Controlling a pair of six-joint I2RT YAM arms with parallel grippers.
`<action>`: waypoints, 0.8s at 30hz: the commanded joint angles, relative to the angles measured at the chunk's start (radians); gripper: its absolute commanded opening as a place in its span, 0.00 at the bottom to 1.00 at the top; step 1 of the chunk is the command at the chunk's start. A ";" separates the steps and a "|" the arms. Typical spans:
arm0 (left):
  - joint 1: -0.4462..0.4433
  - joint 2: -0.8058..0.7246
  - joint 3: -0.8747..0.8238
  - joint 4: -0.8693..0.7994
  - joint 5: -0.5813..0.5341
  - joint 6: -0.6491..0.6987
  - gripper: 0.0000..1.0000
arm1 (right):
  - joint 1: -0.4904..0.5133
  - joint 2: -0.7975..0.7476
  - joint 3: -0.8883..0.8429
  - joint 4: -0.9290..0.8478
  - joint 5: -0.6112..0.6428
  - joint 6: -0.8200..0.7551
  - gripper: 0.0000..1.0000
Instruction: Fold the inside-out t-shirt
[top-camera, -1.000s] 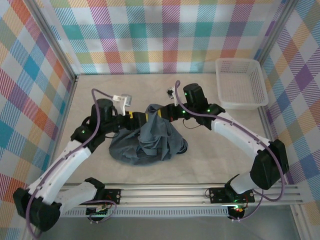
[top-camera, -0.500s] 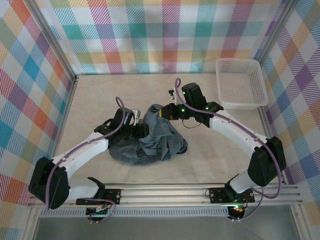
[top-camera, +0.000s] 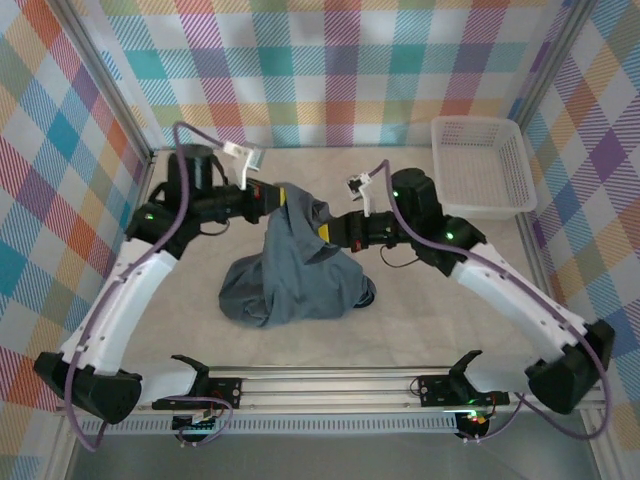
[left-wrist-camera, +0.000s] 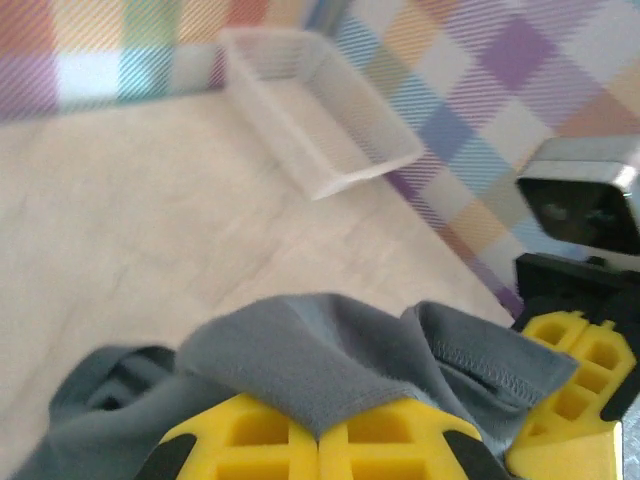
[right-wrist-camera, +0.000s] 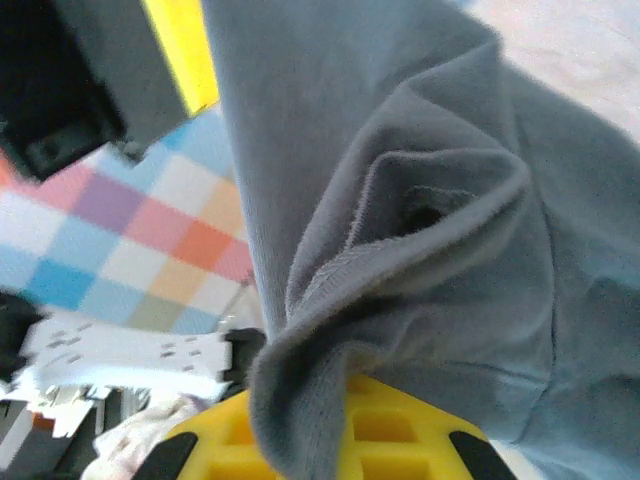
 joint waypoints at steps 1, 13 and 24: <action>-0.006 0.032 0.150 -0.315 0.114 0.229 0.00 | 0.022 -0.071 -0.030 0.110 0.029 0.067 0.00; -0.008 0.463 -0.120 -0.116 0.068 0.256 0.00 | -0.048 0.162 -0.281 -0.146 0.508 0.149 0.05; -0.030 0.467 -0.163 -0.002 -0.123 0.098 0.52 | -0.163 0.158 -0.246 -0.228 0.527 0.060 0.49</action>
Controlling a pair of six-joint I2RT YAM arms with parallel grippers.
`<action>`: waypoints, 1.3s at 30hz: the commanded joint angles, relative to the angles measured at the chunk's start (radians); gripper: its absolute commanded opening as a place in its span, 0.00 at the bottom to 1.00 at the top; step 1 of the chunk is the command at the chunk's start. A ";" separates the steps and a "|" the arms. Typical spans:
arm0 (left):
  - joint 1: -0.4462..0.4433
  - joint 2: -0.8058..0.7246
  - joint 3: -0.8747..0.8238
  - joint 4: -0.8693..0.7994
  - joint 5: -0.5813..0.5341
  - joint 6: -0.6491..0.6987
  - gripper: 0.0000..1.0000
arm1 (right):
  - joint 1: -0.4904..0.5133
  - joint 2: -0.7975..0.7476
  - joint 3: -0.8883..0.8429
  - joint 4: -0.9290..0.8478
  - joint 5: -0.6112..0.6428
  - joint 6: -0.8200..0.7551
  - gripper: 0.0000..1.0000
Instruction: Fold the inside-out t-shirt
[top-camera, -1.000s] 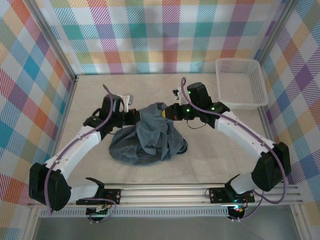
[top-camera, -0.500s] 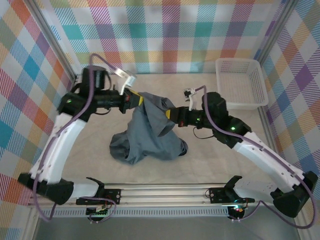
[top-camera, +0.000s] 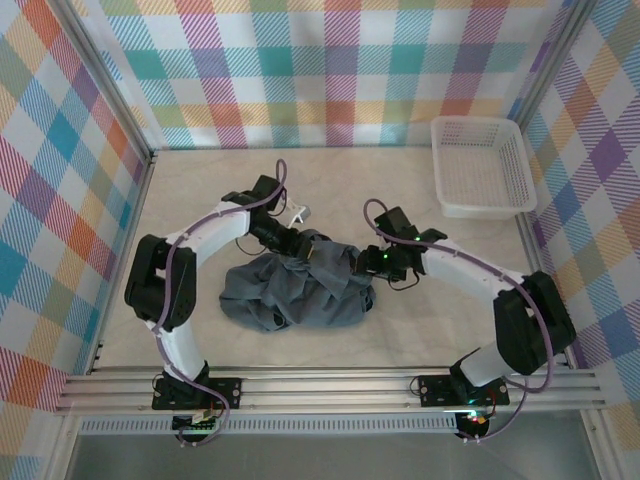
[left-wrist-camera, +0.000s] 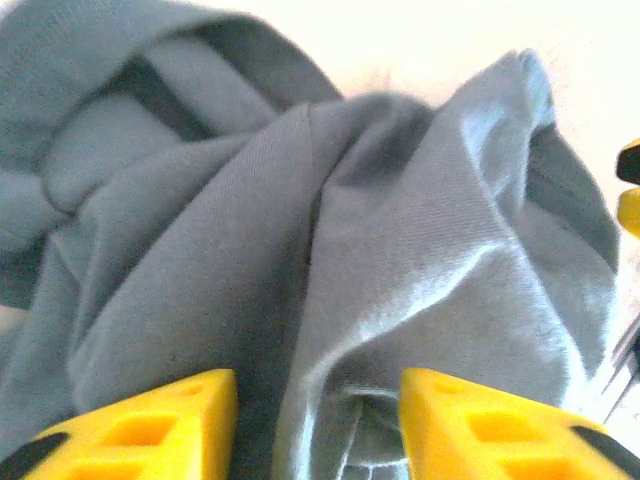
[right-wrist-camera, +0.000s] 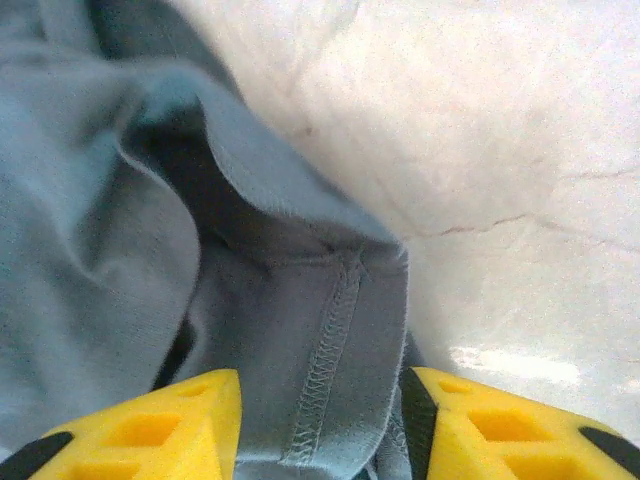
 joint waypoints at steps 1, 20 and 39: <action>-0.005 -0.118 0.010 0.037 -0.070 -0.060 0.55 | -0.010 -0.108 0.039 -0.039 0.053 -0.066 0.48; -0.029 -0.339 -0.184 0.113 -0.095 -0.180 0.73 | 0.035 0.173 0.134 0.165 -0.255 0.109 0.61; -0.026 -0.308 -0.200 0.128 -0.186 -0.220 0.77 | 0.111 -0.045 0.038 0.234 -0.538 0.054 0.00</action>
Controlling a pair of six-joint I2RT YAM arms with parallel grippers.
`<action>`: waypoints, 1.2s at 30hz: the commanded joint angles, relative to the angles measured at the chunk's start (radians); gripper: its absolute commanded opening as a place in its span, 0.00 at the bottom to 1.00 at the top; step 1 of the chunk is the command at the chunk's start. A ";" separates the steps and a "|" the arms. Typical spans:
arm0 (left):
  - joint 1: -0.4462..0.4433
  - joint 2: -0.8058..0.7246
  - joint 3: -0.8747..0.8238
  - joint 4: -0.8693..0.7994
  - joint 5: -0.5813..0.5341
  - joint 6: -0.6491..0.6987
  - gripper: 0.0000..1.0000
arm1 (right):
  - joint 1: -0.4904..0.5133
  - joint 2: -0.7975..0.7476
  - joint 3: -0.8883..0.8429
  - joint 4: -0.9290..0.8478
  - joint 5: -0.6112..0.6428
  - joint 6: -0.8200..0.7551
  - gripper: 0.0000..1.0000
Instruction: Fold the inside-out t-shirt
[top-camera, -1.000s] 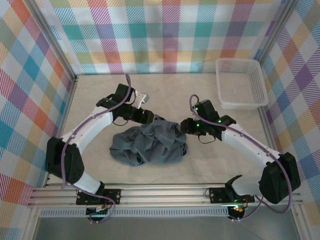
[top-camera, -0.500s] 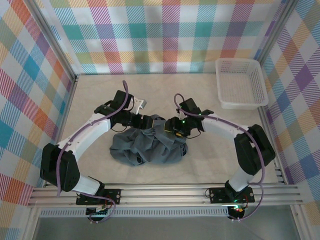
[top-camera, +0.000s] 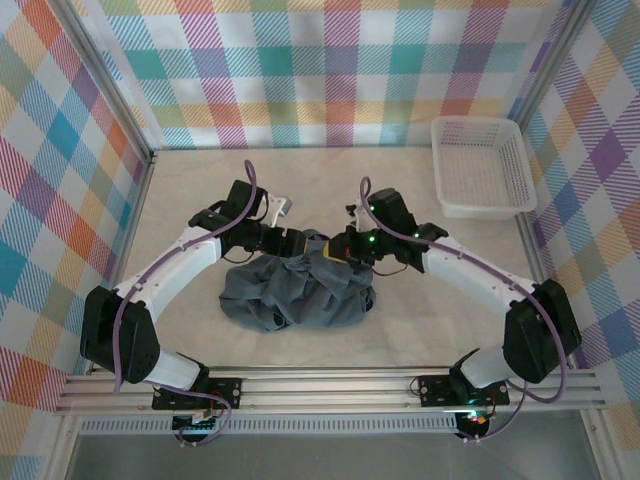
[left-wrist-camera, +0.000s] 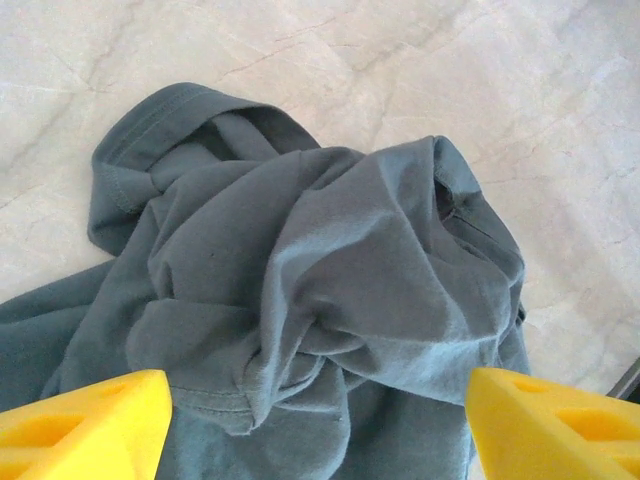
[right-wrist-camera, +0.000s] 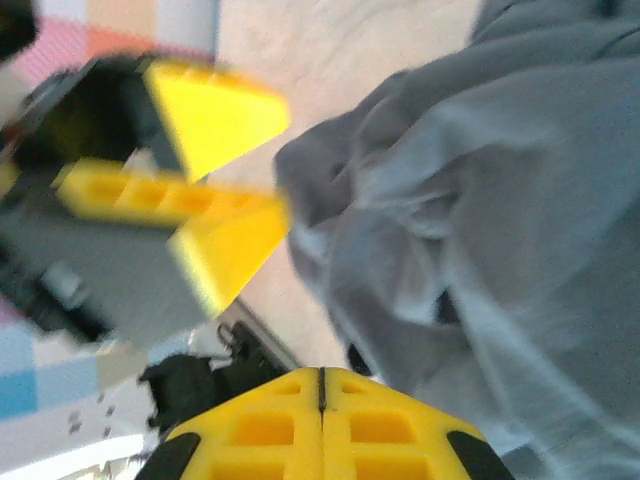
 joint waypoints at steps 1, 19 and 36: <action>-0.003 0.044 -0.012 0.019 -0.037 -0.044 0.78 | 0.018 -0.025 -0.048 -0.051 -0.016 -0.072 0.00; -0.002 0.156 -0.014 0.078 0.005 -0.104 0.28 | -0.130 0.318 0.084 0.012 0.222 -0.140 0.33; 0.000 0.192 -0.015 0.079 -0.020 -0.122 0.00 | -0.132 0.165 0.115 -0.092 0.186 -0.172 0.00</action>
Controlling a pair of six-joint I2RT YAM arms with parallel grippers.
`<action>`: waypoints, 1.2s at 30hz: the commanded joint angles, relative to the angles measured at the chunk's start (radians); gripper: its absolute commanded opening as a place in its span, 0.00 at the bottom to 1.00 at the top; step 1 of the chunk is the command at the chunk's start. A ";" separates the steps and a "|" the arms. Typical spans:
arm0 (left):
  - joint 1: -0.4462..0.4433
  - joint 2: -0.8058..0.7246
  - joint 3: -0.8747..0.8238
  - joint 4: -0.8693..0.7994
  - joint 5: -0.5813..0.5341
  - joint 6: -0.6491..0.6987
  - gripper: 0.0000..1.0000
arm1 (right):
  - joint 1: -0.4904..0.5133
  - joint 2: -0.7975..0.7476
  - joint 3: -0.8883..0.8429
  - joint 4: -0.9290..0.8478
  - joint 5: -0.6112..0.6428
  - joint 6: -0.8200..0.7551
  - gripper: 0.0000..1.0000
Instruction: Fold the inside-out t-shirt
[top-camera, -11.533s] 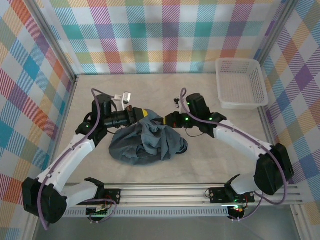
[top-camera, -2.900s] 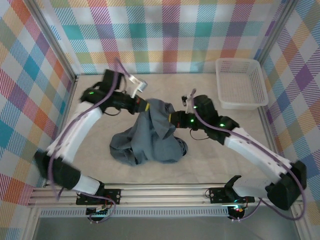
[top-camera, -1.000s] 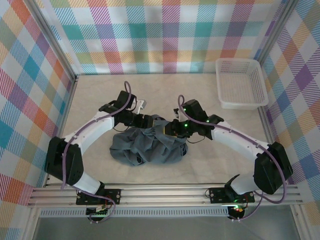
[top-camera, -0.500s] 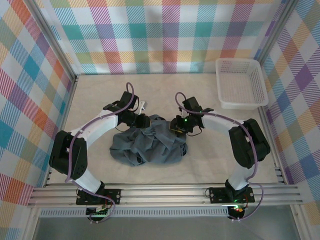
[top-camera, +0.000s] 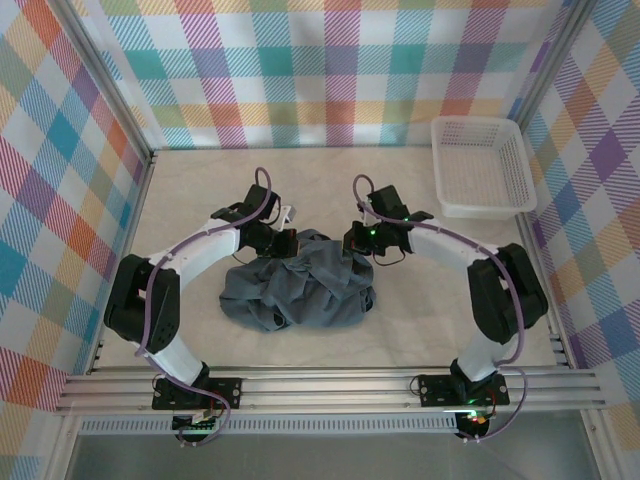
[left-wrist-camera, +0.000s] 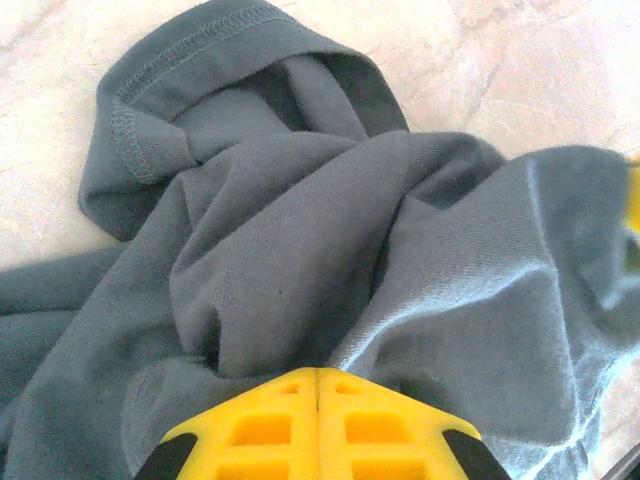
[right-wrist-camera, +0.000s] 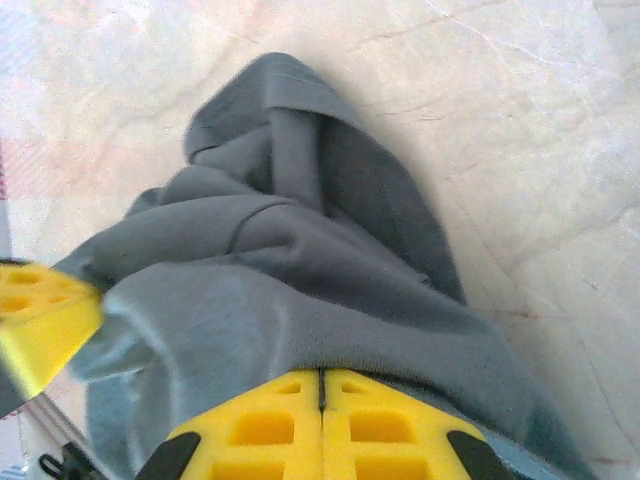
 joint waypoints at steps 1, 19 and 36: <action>0.001 -0.001 -0.016 0.014 -0.024 -0.007 0.00 | 0.002 -0.108 0.030 -0.051 -0.056 -0.008 0.00; 0.018 -0.008 -0.034 0.072 0.044 -0.004 0.03 | -0.001 -0.197 -0.072 -0.163 0.134 -0.029 0.21; 0.018 -0.014 -0.037 0.072 0.050 0.002 0.03 | 0.204 -0.206 -0.060 -0.335 0.267 -0.488 0.45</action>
